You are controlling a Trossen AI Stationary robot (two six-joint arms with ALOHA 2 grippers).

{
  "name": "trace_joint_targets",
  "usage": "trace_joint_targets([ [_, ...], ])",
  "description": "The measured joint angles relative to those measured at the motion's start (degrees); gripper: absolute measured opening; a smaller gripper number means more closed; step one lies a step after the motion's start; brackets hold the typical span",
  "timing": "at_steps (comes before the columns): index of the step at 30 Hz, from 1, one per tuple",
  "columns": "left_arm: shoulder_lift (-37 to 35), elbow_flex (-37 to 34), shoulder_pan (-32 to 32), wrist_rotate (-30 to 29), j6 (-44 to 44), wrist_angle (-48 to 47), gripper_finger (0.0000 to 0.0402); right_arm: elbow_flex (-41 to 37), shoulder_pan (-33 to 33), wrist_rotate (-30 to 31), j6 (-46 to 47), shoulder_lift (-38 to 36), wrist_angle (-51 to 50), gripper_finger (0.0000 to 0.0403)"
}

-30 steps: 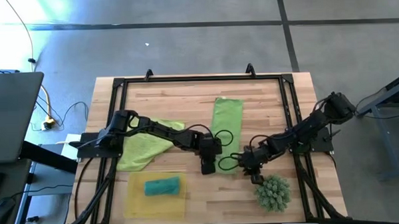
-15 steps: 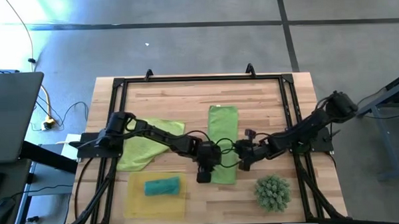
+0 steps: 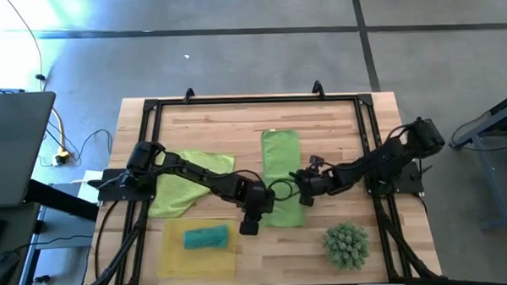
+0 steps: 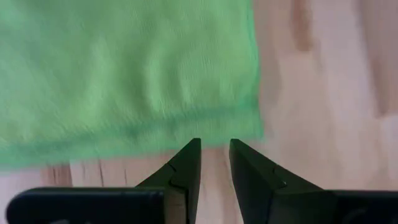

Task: Roll microfiber towels into tight, uniform cylinder then place into a basket
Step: Roll the green microfiber towel

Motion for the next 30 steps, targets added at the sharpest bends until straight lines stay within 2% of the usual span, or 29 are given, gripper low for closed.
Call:
trace_joint_targets([
  [5, 0.35, 0.04, -0.17, -3.37, 2.22, 0.61, 0.0076, -0.07, -2.74, 1.08, -2.98, -0.79, -1.10, 0.0083],
  [10, 0.35, 0.05, -0.39, -5.58, 9.21, 1.23, 0.0088, 1.85, -2.73, -2.06, -4.05, -3.68, -5.64, 0.0083],
  [16, 0.32, 0.09, -0.39, -7.75, 17.56, 3.20, 0.0131, 6.80, -0.17, -4.54, -3.84, -10.73, -20.08, 0.0083],
  [21, 0.32, 0.15, -0.17, -9.47, 24.34, 4.11, 0.0170, 9.75, 1.00, -12.38, -1.25, -15.27, -29.92, 0.0086],
  [27, 0.32, 0.16, -0.55, -10.75, 35.00, 1.66, 0.0190, 7.95, 4.78, -21.89, 2.10, -16.32, -30.47, 0.0133],
  [30, 0.32, 0.13, -1.74, -10.74, 41.13, 2.46, 0.0186, 7.56, 7.77, -24.97, -0.26, -15.79, -29.34, 0.0158],
])
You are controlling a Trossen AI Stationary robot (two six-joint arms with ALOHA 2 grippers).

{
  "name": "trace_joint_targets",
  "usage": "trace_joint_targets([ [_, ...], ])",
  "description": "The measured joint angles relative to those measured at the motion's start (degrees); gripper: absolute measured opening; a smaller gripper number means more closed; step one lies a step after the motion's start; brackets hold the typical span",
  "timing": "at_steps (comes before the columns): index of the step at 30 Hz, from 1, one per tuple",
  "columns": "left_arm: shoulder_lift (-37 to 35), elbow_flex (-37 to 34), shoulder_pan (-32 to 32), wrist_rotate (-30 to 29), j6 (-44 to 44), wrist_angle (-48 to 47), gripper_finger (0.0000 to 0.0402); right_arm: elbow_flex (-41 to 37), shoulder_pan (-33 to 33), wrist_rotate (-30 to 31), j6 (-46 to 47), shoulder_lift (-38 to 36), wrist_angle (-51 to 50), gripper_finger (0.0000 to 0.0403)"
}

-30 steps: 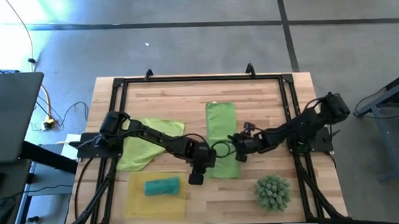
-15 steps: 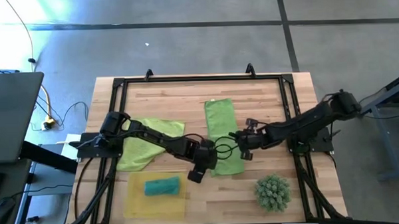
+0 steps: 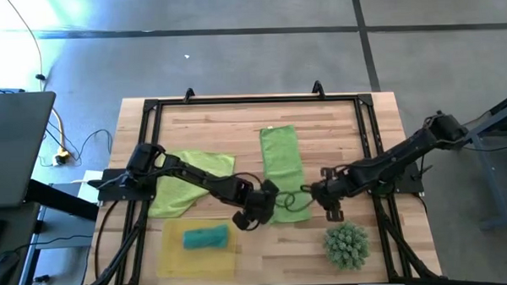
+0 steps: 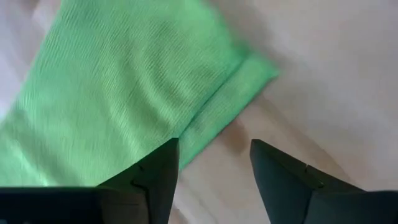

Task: Roll microfiber towels into tight, uniform cylinder then place into a basket
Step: Roll the green microfiber towel

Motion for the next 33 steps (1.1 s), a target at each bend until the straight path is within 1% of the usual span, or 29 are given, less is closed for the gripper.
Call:
trace_joint_targets([
  [2, 0.02, -0.02, -1.00, 0.41, 3.80, 1.11, 0.0181, -0.02, 2.42, 1.39, -2.82, 0.05, 1.45, 0.0164],
  [5, 0.84, -0.02, -2.29, 0.50, 7.39, 3.06, 0.0176, -0.02, 5.78, 6.00, -9.14, 0.73, 6.13, 0.0163],
  [7, 1.75, -0.02, -2.77, 0.05, 8.60, 4.61, 0.0175, -0.01, 7.30, 8.61, -13.90, 1.85, 8.32, 0.0160],
  [10, 2.51, 0.01, -2.84, -1.76, 8.80, 7.95, 0.0175, 0.00, 9.02, 11.05, -18.50, 3.40, 8.39, 0.0156],
  [14, 3.47, 0.01, -2.81, -2.81, 8.79, 10.74, 0.0177, 0.02, 9.84, 11.12, -19.80, 6.65, 9.36, 0.0156],
  [20, 4.40, -0.02, -3.04, -3.36, 8.17, 10.26, 0.0177, 0.02, 10.19, 11.11, -22.73, 11.11, 12.59, 0.0155],
  [25, 4.98, 0.05, -3.16, -2.51, 7.33, 11.23, 0.0171, 0.02, 10.19, 11.32, -25.58, 13.62, 15.96, 0.0155],
  [30, 5.05, 0.05, -3.41, 1.07, 2.36, 11.35, 0.0157, 0.04, 10.23, 12.98, -27.02, 14.26, 19.24, 0.0155],
  [33, 5.14, -0.01, -3.81, 2.07, -0.26, 12.01, 0.0146, 0.02, 10.24, 13.68, -27.31, 14.27, 20.78, 0.0155],
])
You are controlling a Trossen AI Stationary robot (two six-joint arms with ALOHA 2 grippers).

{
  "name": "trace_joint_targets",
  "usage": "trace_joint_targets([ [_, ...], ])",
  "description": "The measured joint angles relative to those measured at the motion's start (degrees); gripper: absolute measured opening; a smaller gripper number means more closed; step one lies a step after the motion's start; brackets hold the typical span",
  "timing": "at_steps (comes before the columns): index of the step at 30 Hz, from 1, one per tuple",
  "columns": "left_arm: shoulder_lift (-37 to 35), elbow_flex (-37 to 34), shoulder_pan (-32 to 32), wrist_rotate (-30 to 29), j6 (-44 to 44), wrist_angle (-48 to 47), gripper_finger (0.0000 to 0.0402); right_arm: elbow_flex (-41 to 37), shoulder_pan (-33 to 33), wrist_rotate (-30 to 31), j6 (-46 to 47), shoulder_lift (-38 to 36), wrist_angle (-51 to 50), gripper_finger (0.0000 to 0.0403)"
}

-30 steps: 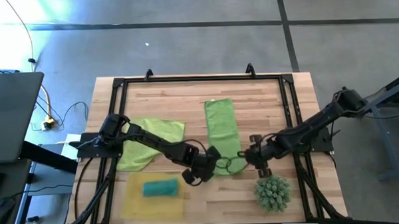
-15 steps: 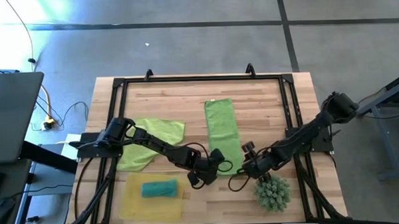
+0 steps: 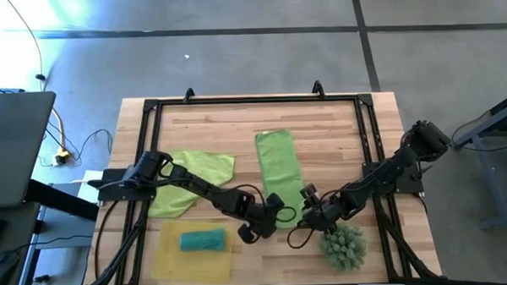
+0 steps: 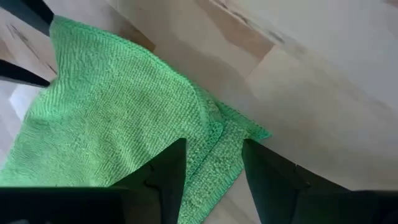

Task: Roll microfiber towels into tight, uniform cylinder then place into a basket
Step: Roll the green microfiber towel

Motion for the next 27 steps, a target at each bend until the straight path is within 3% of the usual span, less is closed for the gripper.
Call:
trace_joint_targets([
  [7, 0.07, -0.03, -0.72, -0.29, -3.47, -0.19, 0.0102, 0.00, -0.02, -2.19, 2.73, 0.00, 0.37, 0.0131],
  [18, 0.13, -0.05, -1.64, -3.42, -7.54, -0.53, 0.0006, 0.00, -0.08, -6.10, 4.60, -0.25, 0.13, 0.0014],
  [27, -0.92, -0.15, -1.62, -4.55, -10.37, -2.78, 0.0001, -0.04, -2.70, -10.85, 10.14, -2.81, -1.12, 0.0002],
])
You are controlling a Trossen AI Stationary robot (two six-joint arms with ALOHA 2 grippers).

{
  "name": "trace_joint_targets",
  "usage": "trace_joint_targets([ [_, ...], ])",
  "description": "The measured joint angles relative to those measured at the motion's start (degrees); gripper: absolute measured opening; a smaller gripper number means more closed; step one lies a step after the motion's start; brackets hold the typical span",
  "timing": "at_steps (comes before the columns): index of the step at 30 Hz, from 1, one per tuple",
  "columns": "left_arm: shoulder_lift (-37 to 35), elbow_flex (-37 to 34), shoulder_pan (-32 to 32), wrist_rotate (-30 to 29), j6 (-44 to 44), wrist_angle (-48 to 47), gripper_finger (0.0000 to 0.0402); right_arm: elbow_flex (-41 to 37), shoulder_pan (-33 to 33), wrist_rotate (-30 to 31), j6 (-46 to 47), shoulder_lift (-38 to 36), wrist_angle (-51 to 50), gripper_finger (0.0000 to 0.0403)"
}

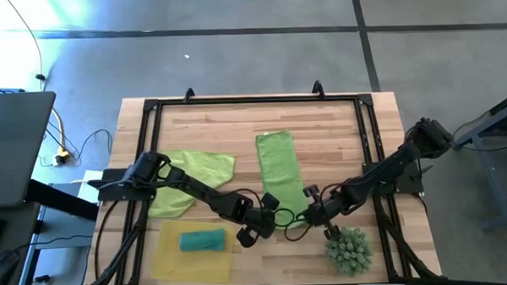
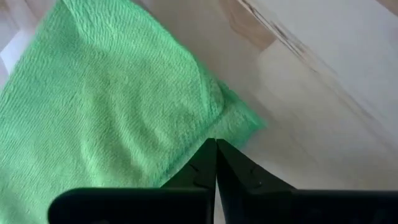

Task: Roll microfiber towels into tight, uniform cylinder then place into a basket
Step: Roll the green microfiber towel

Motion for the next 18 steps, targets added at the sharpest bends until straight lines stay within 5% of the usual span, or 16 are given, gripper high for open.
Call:
trace_joint_targets([
  [18, -4.84, 0.18, -1.09, -8.42, -6.57, -6.58, 0.0000, 0.00, -7.27, 0.71, 12.98, -1.49, -4.11, 0.0002],
])
